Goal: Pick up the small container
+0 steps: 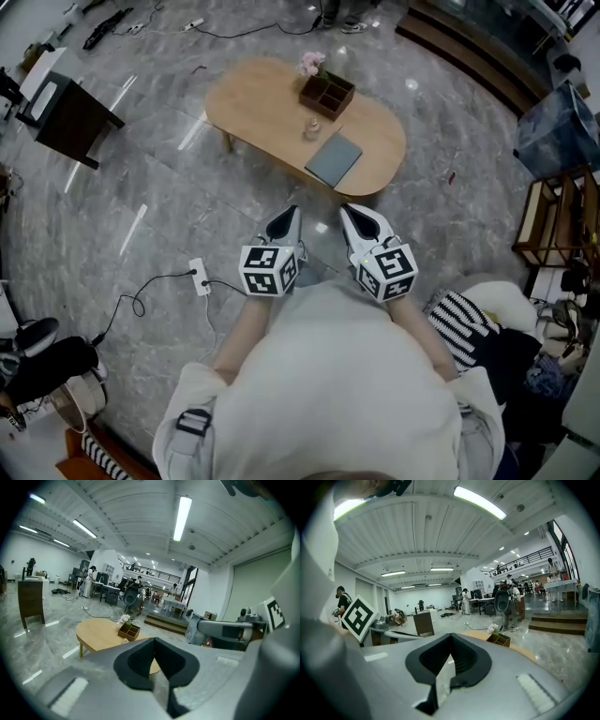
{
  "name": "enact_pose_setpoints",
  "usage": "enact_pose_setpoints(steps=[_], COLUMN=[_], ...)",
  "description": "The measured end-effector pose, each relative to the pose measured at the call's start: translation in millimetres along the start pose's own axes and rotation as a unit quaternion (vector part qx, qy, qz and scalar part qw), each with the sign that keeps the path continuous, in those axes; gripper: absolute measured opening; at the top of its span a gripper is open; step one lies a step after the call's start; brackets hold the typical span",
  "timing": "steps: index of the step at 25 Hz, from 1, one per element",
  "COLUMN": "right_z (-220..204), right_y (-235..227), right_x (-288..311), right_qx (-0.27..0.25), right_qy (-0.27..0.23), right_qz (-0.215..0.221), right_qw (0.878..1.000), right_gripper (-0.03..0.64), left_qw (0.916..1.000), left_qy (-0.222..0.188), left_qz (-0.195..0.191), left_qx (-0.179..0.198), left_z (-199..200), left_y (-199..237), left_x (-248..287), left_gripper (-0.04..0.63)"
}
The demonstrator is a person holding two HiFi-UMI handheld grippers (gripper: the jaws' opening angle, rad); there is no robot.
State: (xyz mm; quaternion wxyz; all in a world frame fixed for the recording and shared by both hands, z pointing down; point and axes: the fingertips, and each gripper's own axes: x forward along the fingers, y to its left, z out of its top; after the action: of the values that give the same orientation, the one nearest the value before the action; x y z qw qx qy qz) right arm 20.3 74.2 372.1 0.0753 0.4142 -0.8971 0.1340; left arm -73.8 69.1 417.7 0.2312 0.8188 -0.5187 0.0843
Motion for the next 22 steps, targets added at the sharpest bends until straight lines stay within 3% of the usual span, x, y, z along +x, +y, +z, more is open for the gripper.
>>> enact_pose_setpoints(steps=[9,22], right_z=[35,41], right_y=[-30,-55], right_x=[77,137], right_qx=[0.006,0.027], right_qy=[-0.022,-0.016], right_qz=[-0.035,-0.080], right_qw=[0.999,0.996], right_gripper=[-0.002,-0.002], left_qw=[0.9996,0.9989], left_qy=[0.005,0.024], left_qz=[-0.019,-0.029], left_qx=[0.021,0.026], left_z=[39,62], left_y=[60,120], left_x=[50,94], left_gripper=[0.002,0.002])
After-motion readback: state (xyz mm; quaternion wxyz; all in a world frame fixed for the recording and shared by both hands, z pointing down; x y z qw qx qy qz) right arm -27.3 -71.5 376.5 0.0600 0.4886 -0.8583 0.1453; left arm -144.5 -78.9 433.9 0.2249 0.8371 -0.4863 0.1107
